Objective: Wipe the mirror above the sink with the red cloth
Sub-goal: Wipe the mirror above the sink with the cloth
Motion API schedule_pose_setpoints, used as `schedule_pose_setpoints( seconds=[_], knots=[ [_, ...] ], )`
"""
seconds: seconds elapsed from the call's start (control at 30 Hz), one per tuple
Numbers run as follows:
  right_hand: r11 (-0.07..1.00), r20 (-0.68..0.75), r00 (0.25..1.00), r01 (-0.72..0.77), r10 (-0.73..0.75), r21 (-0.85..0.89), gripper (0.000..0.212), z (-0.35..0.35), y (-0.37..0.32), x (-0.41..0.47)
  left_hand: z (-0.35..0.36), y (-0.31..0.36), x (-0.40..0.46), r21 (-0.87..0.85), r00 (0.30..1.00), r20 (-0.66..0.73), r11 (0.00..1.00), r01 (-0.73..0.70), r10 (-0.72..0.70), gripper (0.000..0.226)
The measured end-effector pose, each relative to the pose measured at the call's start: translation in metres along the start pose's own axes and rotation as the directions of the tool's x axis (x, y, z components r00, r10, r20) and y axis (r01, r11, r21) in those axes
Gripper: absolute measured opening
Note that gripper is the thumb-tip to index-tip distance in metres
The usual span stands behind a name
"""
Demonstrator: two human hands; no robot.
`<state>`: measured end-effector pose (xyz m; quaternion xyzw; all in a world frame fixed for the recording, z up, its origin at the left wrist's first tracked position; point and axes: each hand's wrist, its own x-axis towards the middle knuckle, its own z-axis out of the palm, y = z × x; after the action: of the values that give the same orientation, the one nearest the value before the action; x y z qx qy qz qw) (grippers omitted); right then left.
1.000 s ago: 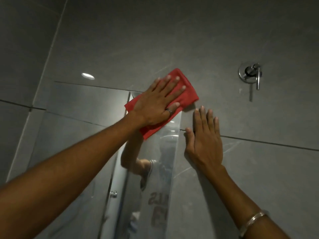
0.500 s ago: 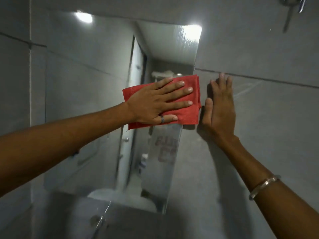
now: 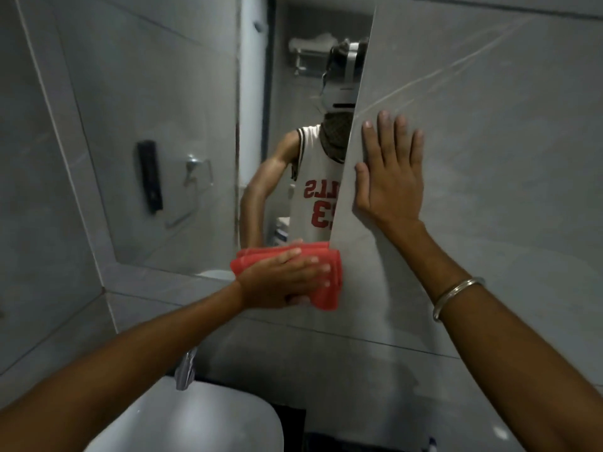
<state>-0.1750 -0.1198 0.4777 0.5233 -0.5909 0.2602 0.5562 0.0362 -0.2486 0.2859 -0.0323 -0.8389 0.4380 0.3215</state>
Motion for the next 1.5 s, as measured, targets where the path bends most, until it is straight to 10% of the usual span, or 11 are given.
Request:
schedule_pose_setpoints(
  seconds=[0.2, 0.47, 0.93, 1.5],
  knots=[
    [1.000, 0.060, 0.998, -0.009, 0.009, 0.006, 0.068, -0.001, 0.001, -0.005, 0.000, 0.007, -0.014, 0.000, 0.987, 0.123, 0.995, -0.103, 0.103, 0.063],
    [0.988, -0.048, 0.998, -0.020, 0.027, 0.151, 0.064, -0.029, 0.024, 0.058, -0.074, -0.171, 0.079, 0.001, 0.985, 0.035, 0.986, -0.168, 0.168, 0.062],
    [0.943, -0.150, 0.970, -0.141, 0.193, 0.303, 0.064, -0.046, 0.018, 0.175, -0.179, -0.341, 0.234, 0.154, 0.921, -0.160, 0.912, 0.379, -0.356, 0.069],
    [0.957, -0.180, 0.977, 0.159, -0.117, 0.242, 0.067, -0.035, -0.118, 0.254, -0.182, -0.428, 0.036, -0.124, 0.381, -0.262, 0.422, 0.898, -0.887, 0.065]
  ],
)
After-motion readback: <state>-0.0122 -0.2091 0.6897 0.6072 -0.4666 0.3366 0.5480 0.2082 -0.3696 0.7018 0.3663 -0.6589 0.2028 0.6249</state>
